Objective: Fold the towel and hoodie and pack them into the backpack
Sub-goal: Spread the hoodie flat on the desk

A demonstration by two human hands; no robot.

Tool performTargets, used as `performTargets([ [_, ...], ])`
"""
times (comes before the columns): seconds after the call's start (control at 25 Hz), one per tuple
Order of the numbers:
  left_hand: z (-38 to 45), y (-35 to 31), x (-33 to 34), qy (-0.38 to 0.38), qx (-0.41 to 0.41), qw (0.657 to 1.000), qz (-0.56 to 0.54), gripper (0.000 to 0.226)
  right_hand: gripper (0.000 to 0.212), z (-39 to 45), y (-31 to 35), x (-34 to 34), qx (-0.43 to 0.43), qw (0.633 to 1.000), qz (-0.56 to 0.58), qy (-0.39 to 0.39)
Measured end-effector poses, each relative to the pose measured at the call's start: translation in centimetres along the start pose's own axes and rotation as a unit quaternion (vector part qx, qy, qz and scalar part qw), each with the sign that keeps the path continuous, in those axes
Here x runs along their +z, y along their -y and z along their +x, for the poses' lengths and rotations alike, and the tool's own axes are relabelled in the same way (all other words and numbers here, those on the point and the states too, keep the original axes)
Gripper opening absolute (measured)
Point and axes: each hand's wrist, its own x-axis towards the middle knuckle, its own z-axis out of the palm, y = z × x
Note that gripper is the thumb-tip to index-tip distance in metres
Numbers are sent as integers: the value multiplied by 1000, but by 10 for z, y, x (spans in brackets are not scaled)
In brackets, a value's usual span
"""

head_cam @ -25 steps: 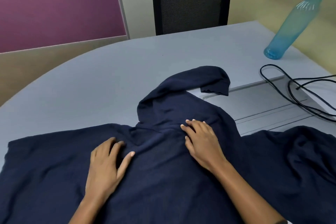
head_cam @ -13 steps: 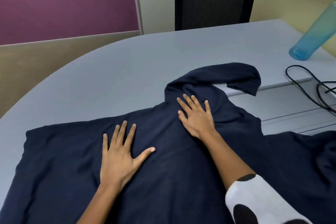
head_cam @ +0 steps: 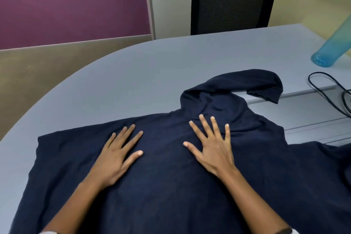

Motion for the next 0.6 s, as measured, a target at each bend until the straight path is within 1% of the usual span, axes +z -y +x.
performTargets([
  [0.04, -8, 18, -5, 1, 10, 1000, 6, 68, 70, 8, -7, -1, 10, 1000, 3, 0],
  [0.12, -21, 46, -15, -5, -13, 1000, 25, 66, 71, 21, -19, -5, 26, 1000, -7, 0],
  [0.24, -28, 63, -18, -3, -44, 998, 45, 69, 73, 26, -26, -4, 29, 999, -37, 18],
  [0.32, -25, 66, -19, 1, -62, 997, 54, 73, 76, 28, -25, -8, 30, 998, -37, 42],
  [0.4, -18, 60, -23, 38, -99, 991, 77, 74, 78, 28, -21, -14, 30, 997, -16, 69],
  [0.44, -14, 52, -25, 63, -125, 985, 100, 71, 79, 23, -17, -16, 30, 997, -9, 66],
  [0.48, -12, 41, -27, 78, -153, 977, 125, 67, 79, 11, -11, -17, 29, 998, -7, 47],
  [0.52, -12, 26, -28, 62, -163, 974, 141, 63, 78, -8, -3, -17, 22, 1000, -7, 21],
  [0.56, -18, 9, -26, 13, -143, 980, 137, 58, 75, -31, 6, -16, 14, 1000, -7, -3],
  [0.6, -27, -13, -20, -46, -106, 987, 109, 53, 73, -59, 12, -13, 8, 1000, -3, -21],
])
